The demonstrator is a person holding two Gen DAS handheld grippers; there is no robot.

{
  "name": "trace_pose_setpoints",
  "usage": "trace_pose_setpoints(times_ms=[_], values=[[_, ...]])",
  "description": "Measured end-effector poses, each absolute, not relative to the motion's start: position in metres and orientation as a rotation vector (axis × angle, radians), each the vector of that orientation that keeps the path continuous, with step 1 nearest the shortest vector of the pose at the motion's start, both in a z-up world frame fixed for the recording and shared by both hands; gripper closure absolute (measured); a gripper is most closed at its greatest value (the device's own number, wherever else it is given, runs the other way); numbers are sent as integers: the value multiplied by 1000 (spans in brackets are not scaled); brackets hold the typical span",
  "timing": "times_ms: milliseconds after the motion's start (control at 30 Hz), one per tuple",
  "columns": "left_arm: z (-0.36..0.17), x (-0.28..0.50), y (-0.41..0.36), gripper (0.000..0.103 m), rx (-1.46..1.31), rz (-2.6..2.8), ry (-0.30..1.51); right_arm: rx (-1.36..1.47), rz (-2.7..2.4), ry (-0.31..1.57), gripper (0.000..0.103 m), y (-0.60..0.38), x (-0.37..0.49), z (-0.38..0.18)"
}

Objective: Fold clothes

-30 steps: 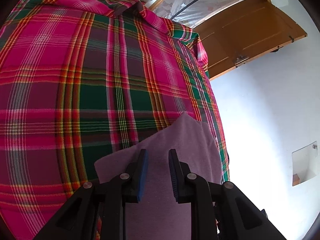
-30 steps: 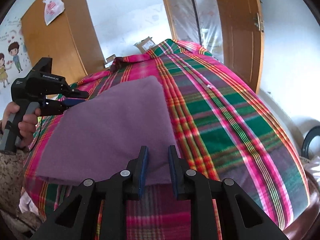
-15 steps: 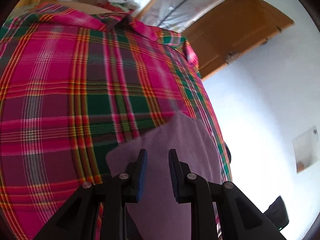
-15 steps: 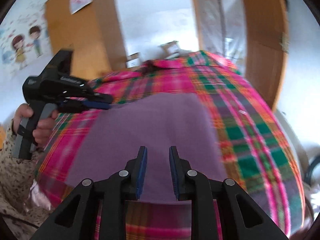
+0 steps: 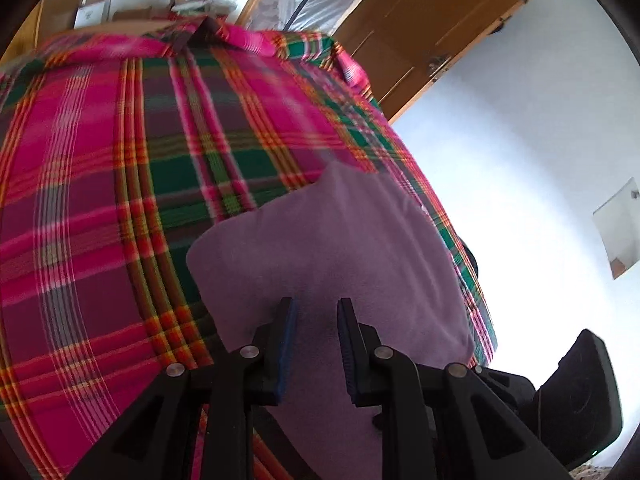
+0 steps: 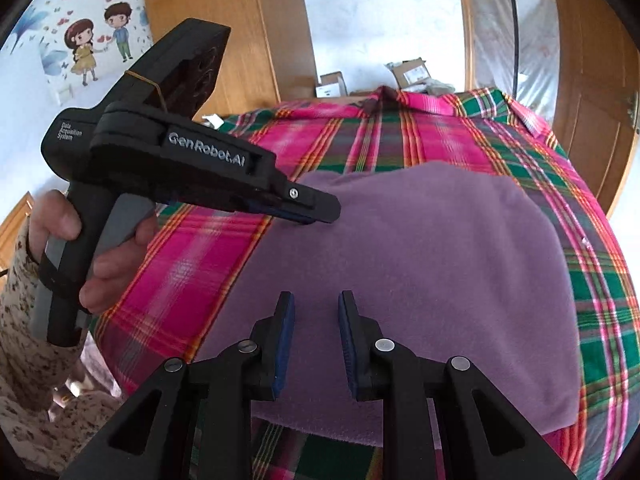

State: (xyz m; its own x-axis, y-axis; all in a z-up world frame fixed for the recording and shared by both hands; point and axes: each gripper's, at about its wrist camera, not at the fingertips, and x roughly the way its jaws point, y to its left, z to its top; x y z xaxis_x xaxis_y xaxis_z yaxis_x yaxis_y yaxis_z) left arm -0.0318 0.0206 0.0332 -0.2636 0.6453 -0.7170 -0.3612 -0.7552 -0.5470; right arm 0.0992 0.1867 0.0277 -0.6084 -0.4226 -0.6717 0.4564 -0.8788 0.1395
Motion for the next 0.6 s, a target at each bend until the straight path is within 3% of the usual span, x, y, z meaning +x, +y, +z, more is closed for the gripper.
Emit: trace_pose_setpoints(times_ms=[600], values=[[43,-7,15,85,-1291,2098,-319,963,-2418,127,80,171,120,40]])
